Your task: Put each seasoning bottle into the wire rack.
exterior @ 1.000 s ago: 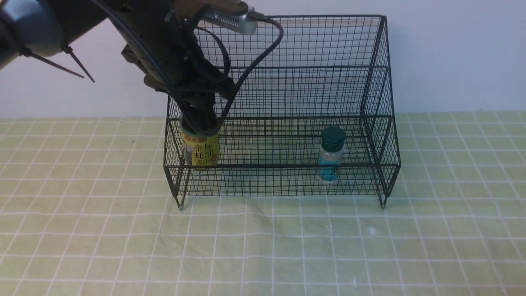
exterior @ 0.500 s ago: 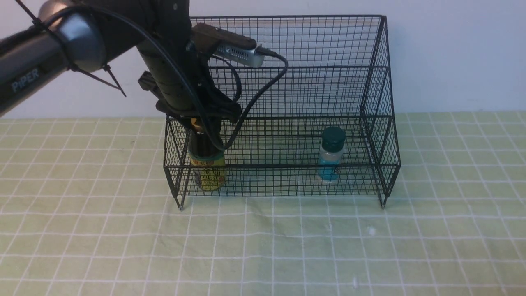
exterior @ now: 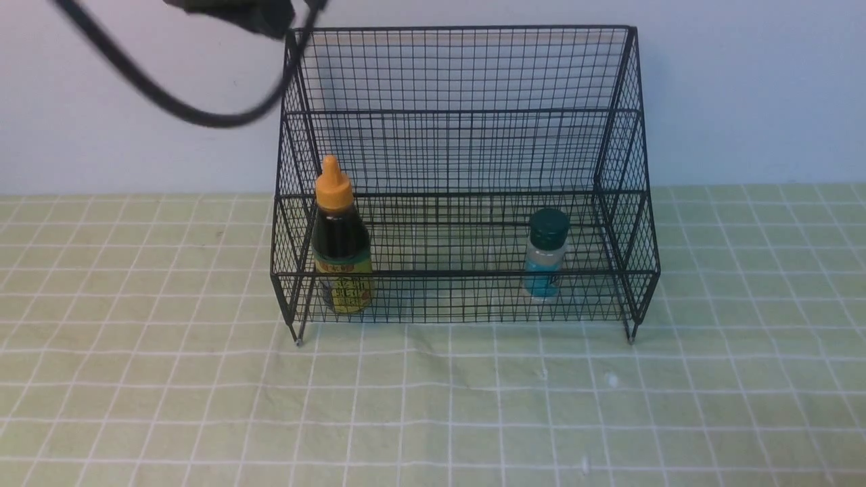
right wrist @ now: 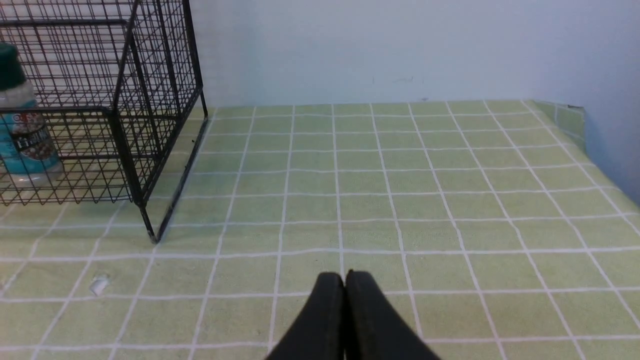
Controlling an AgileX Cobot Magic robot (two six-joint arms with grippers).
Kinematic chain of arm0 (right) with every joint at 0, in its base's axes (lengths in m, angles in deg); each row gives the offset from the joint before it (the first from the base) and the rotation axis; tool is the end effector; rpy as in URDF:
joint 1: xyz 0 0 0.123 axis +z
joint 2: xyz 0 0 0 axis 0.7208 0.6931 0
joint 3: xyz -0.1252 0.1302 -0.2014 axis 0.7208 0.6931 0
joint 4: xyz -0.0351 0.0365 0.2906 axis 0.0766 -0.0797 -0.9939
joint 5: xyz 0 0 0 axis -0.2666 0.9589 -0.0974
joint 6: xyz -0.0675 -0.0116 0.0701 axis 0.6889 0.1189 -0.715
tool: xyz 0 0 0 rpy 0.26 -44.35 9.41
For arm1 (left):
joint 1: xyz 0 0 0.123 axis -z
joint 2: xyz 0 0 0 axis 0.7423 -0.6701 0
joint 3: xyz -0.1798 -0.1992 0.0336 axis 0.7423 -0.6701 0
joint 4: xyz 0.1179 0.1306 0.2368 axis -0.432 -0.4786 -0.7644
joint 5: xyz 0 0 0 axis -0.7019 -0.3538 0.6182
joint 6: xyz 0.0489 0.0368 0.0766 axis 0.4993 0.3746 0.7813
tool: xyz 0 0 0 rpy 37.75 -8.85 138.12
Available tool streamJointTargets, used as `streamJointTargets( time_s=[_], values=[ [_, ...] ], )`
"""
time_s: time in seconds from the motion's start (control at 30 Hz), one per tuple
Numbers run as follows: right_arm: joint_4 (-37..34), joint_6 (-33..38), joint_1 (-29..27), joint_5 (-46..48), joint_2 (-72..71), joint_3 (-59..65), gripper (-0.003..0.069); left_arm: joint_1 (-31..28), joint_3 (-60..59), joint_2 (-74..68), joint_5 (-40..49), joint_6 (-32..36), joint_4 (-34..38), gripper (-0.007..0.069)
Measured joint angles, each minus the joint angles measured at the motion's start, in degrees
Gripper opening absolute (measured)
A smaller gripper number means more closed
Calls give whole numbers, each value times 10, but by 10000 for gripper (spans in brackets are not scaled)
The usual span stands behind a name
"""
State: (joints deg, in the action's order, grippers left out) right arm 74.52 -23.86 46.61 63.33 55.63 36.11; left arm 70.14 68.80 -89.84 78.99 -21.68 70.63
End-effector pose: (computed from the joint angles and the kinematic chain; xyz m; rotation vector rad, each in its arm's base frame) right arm 0.1172 -0.0071 0.1713 0.1112 1.8661 -0.0265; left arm 0.3292 -0.1294 0.4824 0.4524 2.2790 -0.1278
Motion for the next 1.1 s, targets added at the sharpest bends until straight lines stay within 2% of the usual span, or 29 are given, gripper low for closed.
streamJointTargets(
  time_s=[0.13,0.3,0.47,0.7,0.9,1.1],
  values=[
    [0,0,0,0,0,0,-15,0,-43,96,1,-8,1,-6],
    [0,9,0,0,0,0,-15,0,-174,224,-40,-10,9,-6],
    [0,21,0,0,0,0,-15,0,-380,367,-194,-10,33,-6],
    [0,23,0,0,0,0,-15,0,-578,516,-329,-10,96,-6],
    [0,23,0,0,0,0,-15,0,-655,584,-343,-10,110,-6],
    [0,23,0,0,0,0,-15,0,-663,597,-315,-5,107,-6]
  ],
)
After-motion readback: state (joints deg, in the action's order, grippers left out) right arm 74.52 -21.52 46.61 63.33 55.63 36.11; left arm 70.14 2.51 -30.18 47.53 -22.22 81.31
